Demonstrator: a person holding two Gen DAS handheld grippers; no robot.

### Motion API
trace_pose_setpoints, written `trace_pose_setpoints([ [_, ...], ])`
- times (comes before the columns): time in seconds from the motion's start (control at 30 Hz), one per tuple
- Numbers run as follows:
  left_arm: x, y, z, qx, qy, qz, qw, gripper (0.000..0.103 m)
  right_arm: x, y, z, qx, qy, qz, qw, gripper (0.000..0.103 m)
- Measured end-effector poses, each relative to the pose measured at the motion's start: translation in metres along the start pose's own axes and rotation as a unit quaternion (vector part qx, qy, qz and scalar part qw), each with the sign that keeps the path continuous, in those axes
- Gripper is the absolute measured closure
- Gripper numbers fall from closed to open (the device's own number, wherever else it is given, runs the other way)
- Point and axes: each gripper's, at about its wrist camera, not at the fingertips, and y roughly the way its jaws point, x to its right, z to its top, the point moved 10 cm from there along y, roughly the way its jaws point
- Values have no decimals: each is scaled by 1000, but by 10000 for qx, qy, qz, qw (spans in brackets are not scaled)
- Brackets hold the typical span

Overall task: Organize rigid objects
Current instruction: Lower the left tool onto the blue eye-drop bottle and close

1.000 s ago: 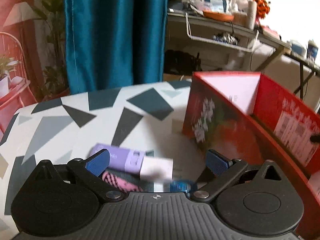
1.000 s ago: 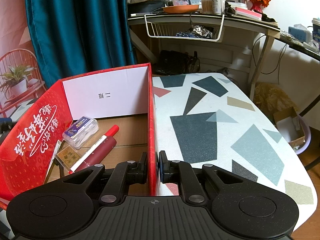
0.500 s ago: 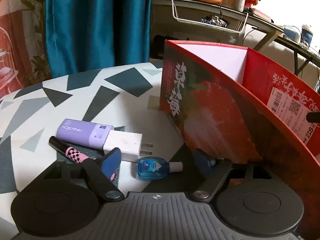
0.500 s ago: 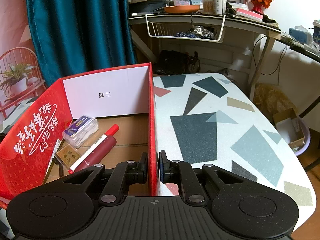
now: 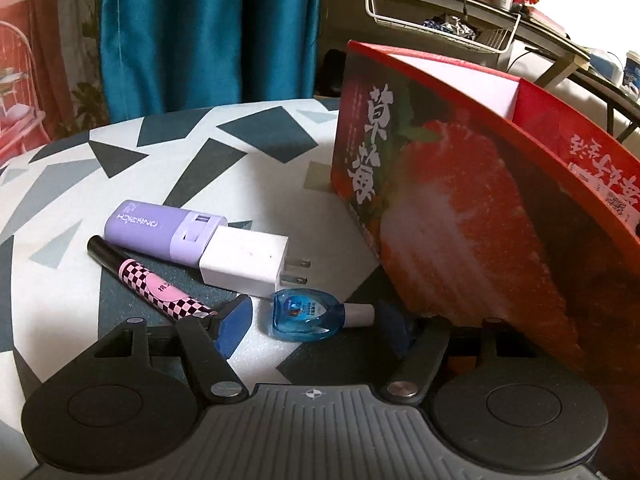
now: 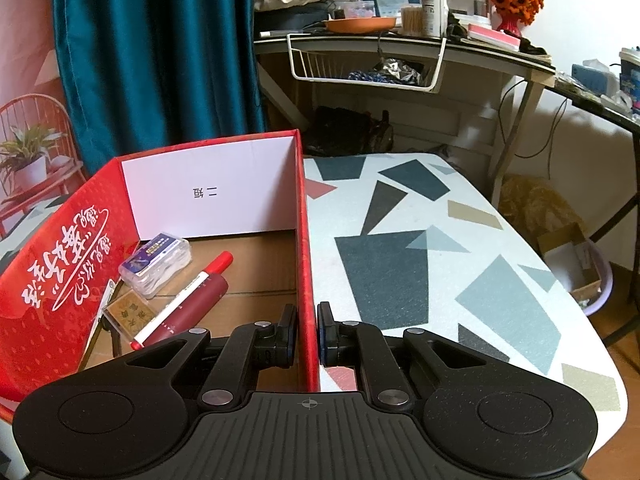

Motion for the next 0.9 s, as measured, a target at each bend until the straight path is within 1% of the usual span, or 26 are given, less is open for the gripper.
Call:
trace_pose_setpoints([
  [0.13, 3, 2, -1, 41, 164, 111, 9998, 36, 1, 0, 0, -3, -12, -3, 10000, 93],
  [0.2, 3, 2, -1, 79, 235, 163, 9996, 44, 1, 0, 0, -1, -12, -7, 10000, 93],
  [0.53, 9, -6, -8, 132, 289, 93, 9995, 44, 1, 0, 0, -2, -13, -8, 10000, 93],
  [0.73, 11, -12, -11, 110, 307, -33, 9995, 44, 1, 0, 0, 0, -10, -6, 10000, 93],
  [0.9, 10, -21, -5, 156, 416, -109, 9990, 44, 0, 1, -1, -6, 0, 11, 10000, 93],
])
